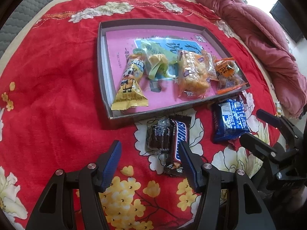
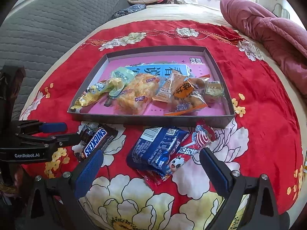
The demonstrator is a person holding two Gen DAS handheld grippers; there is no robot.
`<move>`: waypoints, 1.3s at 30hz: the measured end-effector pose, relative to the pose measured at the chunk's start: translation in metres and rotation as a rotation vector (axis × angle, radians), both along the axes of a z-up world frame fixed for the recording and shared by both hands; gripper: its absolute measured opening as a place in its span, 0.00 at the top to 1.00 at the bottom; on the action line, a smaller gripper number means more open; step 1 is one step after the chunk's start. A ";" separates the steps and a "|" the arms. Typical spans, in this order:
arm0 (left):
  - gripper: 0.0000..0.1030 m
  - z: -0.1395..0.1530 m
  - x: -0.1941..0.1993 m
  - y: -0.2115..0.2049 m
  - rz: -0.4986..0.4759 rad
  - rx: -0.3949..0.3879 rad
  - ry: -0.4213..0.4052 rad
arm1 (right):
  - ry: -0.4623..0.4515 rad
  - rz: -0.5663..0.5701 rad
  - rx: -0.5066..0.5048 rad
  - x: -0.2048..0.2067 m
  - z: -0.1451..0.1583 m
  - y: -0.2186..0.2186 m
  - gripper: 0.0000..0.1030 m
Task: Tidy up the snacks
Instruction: 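Move both open grippers down toward the Snickers bar and blue biscuit pack, then grasp the blue biscuit pack with the right gripper while the left grasps the Snickers bar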
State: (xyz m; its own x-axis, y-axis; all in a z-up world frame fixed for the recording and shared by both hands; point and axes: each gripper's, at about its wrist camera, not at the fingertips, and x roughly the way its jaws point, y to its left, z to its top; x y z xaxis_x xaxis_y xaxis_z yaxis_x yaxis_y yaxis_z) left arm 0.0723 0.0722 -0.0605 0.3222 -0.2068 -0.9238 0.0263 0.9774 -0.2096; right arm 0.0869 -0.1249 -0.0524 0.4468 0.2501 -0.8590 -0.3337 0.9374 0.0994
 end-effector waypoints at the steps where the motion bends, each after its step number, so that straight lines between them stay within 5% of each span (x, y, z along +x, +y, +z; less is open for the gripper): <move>1: 0.39 -0.001 0.000 0.000 -0.001 0.000 0.002 | 0.004 -0.002 0.001 0.001 -0.001 0.000 0.02; 21: 0.39 -0.011 0.005 0.004 0.005 -0.022 0.020 | 0.002 0.078 -0.196 0.015 -0.039 0.044 0.15; 26: 0.39 -0.014 0.006 0.003 0.007 -0.040 0.016 | -0.020 0.066 -0.220 0.020 -0.047 0.041 0.30; 39: 0.50 -0.023 0.012 0.003 0.025 -0.078 0.026 | -0.009 0.124 -0.206 0.026 -0.060 0.034 0.28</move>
